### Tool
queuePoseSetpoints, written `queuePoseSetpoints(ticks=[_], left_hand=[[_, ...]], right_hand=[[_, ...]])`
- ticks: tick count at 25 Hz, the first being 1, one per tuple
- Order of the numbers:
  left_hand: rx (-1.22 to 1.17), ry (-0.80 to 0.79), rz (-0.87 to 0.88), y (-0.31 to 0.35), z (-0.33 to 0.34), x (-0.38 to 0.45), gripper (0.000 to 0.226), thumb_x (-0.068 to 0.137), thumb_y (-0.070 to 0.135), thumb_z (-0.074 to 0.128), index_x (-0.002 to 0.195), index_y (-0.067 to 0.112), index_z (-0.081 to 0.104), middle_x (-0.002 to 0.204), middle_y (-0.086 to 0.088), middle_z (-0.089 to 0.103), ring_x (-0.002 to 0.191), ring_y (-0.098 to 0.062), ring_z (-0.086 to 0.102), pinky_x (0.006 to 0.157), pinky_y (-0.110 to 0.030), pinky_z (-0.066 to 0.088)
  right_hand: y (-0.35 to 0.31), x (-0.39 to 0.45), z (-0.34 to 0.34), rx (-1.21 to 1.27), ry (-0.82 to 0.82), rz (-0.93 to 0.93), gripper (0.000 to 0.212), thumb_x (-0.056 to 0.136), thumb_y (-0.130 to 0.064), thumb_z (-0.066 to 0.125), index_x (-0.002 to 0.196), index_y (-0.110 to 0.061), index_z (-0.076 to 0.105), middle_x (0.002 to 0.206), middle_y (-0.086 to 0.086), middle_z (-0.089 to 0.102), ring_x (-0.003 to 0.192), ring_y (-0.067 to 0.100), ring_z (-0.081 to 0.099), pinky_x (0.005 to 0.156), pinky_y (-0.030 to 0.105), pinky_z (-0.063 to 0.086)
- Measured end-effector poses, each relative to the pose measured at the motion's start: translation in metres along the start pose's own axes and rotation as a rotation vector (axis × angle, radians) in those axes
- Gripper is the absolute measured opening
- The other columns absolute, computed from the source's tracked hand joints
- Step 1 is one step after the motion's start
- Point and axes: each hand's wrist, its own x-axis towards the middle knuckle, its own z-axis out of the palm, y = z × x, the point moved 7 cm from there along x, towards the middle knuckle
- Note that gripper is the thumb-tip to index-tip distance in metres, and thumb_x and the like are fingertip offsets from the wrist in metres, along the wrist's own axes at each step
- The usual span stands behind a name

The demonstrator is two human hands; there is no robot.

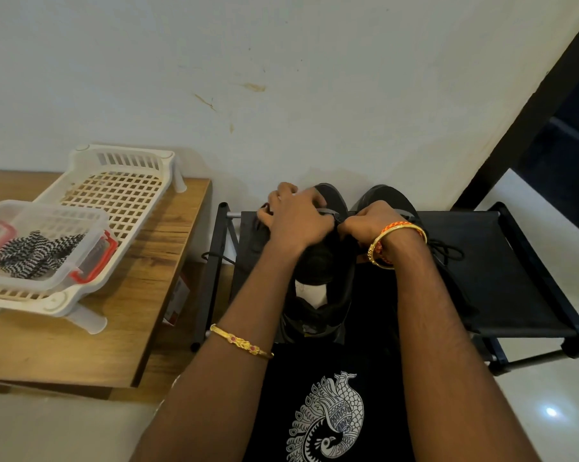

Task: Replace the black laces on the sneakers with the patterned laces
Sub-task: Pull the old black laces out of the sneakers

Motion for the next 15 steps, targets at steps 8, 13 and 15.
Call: queuePoseSetpoints(ticks=[8, 13, 15], left_hand=[[0.140, -0.055, 0.054, 0.008, 0.020, 0.006, 0.023, 0.093, 0.015, 0.053, 0.114, 0.006, 0.061, 0.127, -0.014, 0.040, 0.113, -0.033, 0.046, 0.095, -0.046, 0.045], [0.041, -0.006, 0.024, 0.010, 0.010, 0.005, 0.031, 0.094, 0.010, 0.051, 0.119, -0.006, 0.049, 0.133, -0.019, 0.038, 0.106, -0.032, 0.054, 0.081, -0.028, 0.041], [-0.076, 0.013, -0.064, -0.009, -0.002, 0.012, 0.015, 0.091, 0.007, 0.045, 0.091, -0.005, 0.055, 0.124, -0.025, 0.049, 0.102, -0.037, 0.056, 0.071, -0.021, 0.038]], right_hand=[[-0.002, -0.001, 0.001, 0.015, 0.007, 0.008, 0.028, 0.071, -0.012, 0.065, 0.092, 0.006, 0.068, 0.094, 0.023, 0.068, 0.090, 0.035, 0.067, 0.075, 0.053, 0.057], [0.001, -0.001, 0.000, 0.028, 0.017, 0.023, 0.025, 0.070, -0.015, 0.065, 0.088, 0.003, 0.067, 0.091, 0.021, 0.066, 0.087, 0.033, 0.065, 0.077, 0.050, 0.057], [0.001, -0.001, -0.001, 0.022, 0.021, 0.025, 0.027, 0.065, -0.015, 0.066, 0.085, 0.002, 0.067, 0.089, 0.019, 0.066, 0.084, 0.033, 0.065, 0.074, 0.050, 0.058]])
